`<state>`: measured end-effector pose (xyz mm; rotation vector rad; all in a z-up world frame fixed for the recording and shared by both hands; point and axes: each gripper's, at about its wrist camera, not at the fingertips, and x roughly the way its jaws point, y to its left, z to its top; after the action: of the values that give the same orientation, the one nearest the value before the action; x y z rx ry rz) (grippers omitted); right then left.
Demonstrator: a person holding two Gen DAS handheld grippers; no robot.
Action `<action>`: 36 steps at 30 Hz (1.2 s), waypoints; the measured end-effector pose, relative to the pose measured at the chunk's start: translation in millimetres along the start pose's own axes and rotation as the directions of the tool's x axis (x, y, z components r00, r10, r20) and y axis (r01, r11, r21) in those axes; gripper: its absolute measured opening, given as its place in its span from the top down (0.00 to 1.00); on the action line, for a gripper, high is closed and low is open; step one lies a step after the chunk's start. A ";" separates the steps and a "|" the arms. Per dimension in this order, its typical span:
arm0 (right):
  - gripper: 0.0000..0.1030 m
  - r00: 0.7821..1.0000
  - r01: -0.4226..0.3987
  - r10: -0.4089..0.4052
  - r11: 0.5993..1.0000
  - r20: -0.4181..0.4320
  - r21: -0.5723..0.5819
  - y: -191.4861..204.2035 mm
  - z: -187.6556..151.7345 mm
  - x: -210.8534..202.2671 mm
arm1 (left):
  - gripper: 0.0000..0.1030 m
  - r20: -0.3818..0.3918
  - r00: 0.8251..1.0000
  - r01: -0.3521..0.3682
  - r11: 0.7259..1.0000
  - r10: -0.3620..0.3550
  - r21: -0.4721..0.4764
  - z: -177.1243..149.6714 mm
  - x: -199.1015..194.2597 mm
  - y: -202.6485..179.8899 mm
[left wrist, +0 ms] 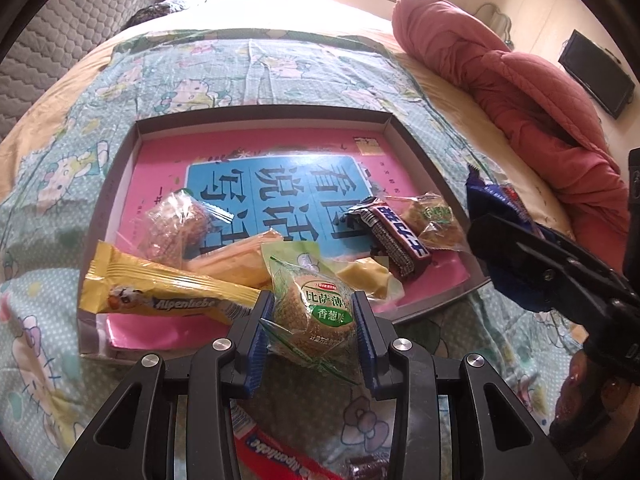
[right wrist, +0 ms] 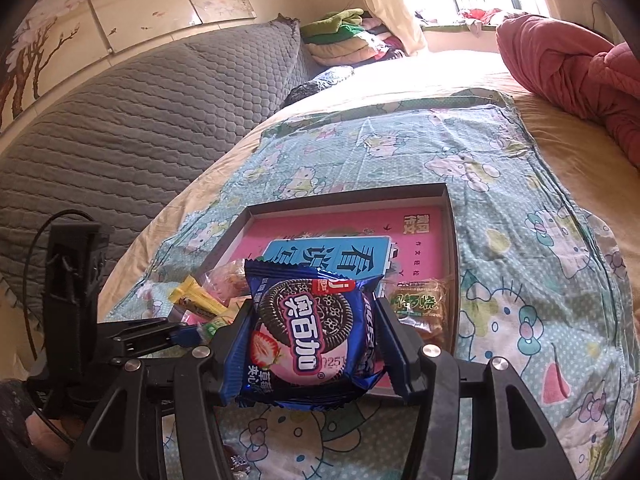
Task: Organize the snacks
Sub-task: 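Lift the biscuit packet over the tray with the left tool while the right tool carries the Oreo pack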
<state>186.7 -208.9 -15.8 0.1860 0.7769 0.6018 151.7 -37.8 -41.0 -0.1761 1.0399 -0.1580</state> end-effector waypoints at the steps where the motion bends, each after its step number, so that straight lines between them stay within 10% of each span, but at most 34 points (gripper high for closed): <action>1: 0.44 1.000 0.001 -0.001 1.000 0.001 0.001 -0.4 0.1 0.0 | 0.62 -0.001 1.000 -0.001 1.000 0.001 -0.001 0.4 1.7 0.5; 36: 0.44 0.993 0.062 -0.063 0.998 -0.098 -0.009 -7.6 7.5 45.7 | 0.62 -0.010 1.000 -0.010 0.999 0.009 -0.035 8.2 22.8 13.1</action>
<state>220.6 -188.5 -40.8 0.1266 0.8731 0.5572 170.8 -29.3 -59.0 -0.2023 1.0537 -0.1324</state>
